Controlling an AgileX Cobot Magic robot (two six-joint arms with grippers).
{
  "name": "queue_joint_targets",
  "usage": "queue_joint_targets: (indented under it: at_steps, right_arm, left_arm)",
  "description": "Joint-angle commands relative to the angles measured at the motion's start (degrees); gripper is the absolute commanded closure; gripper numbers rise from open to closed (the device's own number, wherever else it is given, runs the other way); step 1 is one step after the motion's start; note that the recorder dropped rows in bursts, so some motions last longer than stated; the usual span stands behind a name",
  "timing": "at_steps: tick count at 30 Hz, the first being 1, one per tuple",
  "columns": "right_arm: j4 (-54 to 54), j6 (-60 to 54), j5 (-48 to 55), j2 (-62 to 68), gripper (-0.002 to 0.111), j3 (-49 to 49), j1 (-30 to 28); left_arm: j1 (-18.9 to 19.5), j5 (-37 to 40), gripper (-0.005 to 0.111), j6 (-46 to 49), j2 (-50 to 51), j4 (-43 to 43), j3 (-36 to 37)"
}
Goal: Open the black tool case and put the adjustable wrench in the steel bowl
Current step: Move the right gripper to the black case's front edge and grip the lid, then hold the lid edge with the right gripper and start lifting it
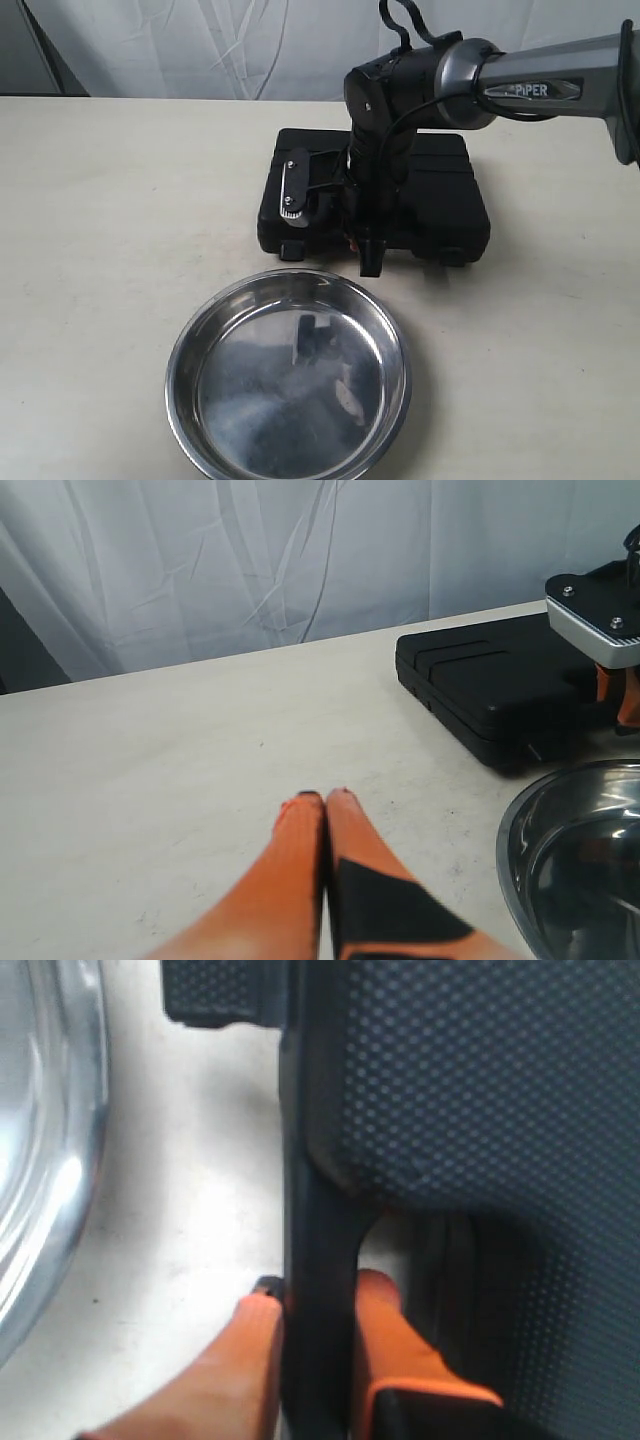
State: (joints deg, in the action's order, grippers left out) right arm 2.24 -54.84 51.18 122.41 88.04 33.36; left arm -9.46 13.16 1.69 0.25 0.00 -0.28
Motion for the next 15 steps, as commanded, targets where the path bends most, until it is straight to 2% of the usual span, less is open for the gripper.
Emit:
queue_joint_targets:
  at_steps: [1,15]
  right_arm:
    - [-0.2,-0.4,-1.5,-1.9,0.108,0.3,0.1]
    - [-2.2,0.7,-2.5,-4.9,0.108,0.3,0.0]
  left_arm:
    - [-0.4,-0.2,0.106,0.0,-0.2,0.0,0.3]
    - [-0.4,-0.2,0.106,0.0,-0.2,0.0,0.3]
